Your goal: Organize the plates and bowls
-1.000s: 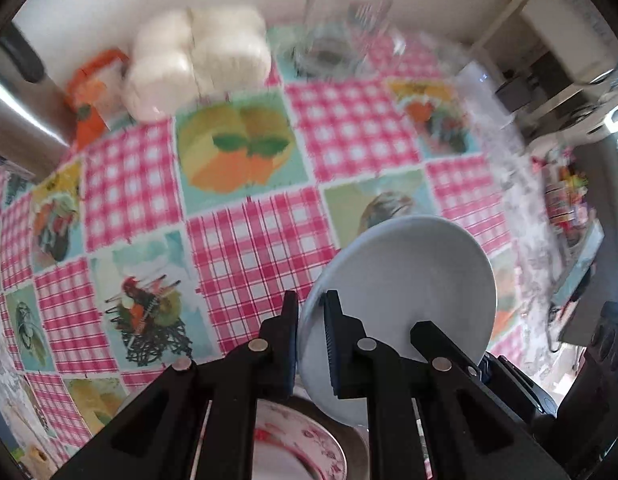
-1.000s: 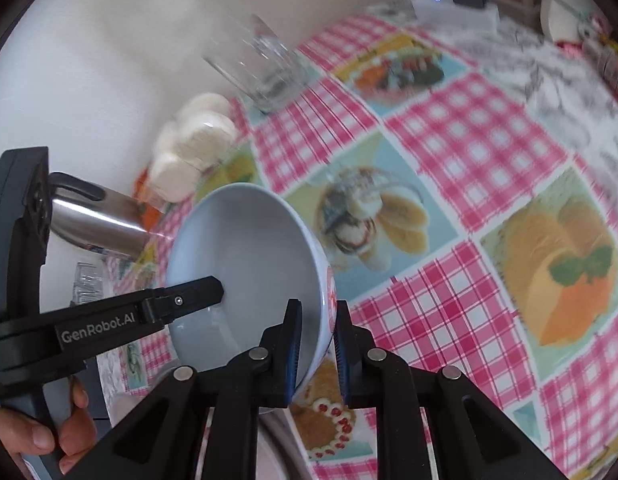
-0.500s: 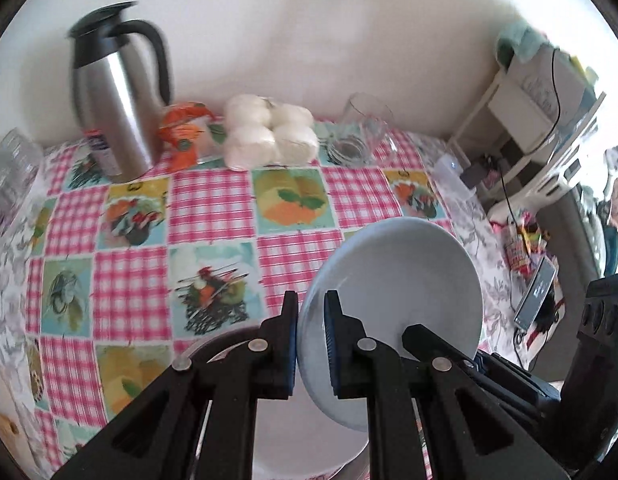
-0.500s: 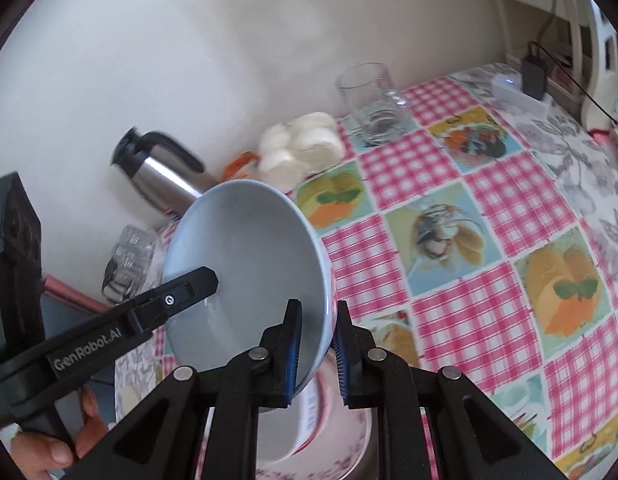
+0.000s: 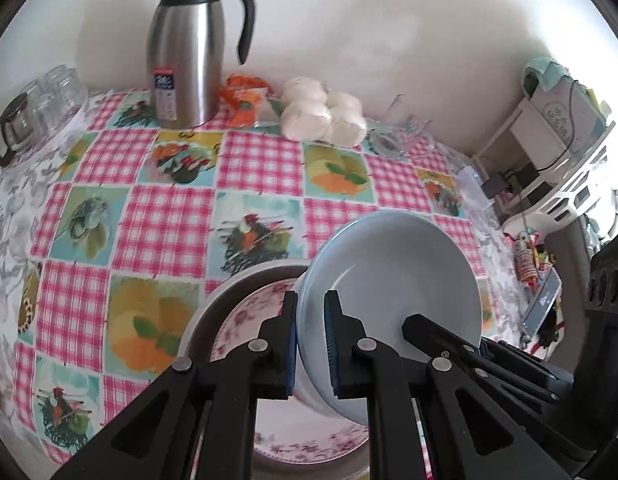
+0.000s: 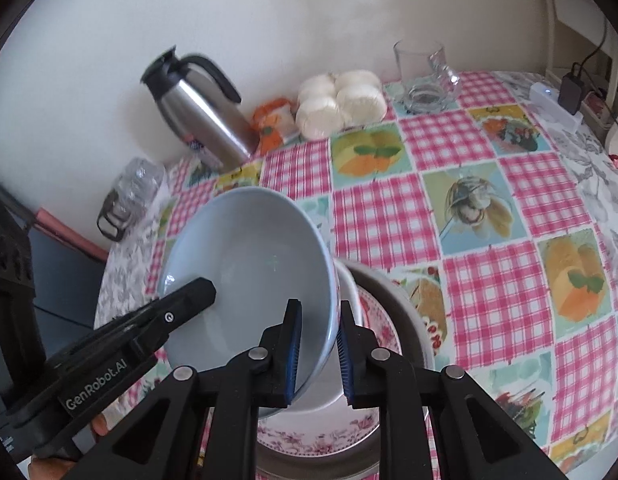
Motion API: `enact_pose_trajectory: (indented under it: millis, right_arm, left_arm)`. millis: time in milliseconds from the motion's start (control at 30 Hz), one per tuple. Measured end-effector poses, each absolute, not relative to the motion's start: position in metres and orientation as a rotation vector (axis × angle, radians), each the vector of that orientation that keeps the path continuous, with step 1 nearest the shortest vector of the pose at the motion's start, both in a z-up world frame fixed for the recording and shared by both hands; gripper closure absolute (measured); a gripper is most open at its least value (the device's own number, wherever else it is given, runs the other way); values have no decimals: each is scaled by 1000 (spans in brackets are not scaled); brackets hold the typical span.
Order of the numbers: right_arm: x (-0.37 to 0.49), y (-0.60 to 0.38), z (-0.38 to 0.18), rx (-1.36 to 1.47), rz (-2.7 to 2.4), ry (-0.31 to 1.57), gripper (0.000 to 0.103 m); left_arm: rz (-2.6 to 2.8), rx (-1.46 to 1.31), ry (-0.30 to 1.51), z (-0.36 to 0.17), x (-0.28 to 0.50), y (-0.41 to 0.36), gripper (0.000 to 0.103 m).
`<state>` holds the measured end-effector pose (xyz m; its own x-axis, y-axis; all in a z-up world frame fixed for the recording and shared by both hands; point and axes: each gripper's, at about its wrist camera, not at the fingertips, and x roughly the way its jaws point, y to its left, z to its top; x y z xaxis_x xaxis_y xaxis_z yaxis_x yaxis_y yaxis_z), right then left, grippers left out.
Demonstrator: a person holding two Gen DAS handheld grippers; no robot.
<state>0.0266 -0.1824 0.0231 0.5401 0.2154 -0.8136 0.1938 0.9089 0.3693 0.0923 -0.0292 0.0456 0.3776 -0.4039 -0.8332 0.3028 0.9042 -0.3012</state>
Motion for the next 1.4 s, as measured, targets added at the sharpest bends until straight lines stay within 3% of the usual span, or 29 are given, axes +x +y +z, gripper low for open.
enact_pose_trajectory:
  millis: [200,1033,1100,1167,1233,1300,1400]
  right_arm:
    - [31,-173,11,404,10,1066,82]
    - [13,-201,32,478,-21,987,77]
    - [9,-201,35,464,-28,973,70]
    - [3,-200,37,443,-44,960,36]
    - [-4,-196,38,400,-65,952,32]
    - [-11,-192,36,381,-61,951,29]
    - [-21,-190,30,366,-59,952,22]
  left_arm:
    - [-418,-97,1108,33,91,-23,96]
    - [-421,-102,1052,42,80,-18,95]
    - [-410,-109,1038,43,74,-13,82]
    - [-381,-99,1030,43,66,-9,45]
    - [-351,-90,1031,41,60,-5,34]
    - [-332,-76,1030,37,55,-2,33]
    - [-316,-85,1017,32,46,7,18]
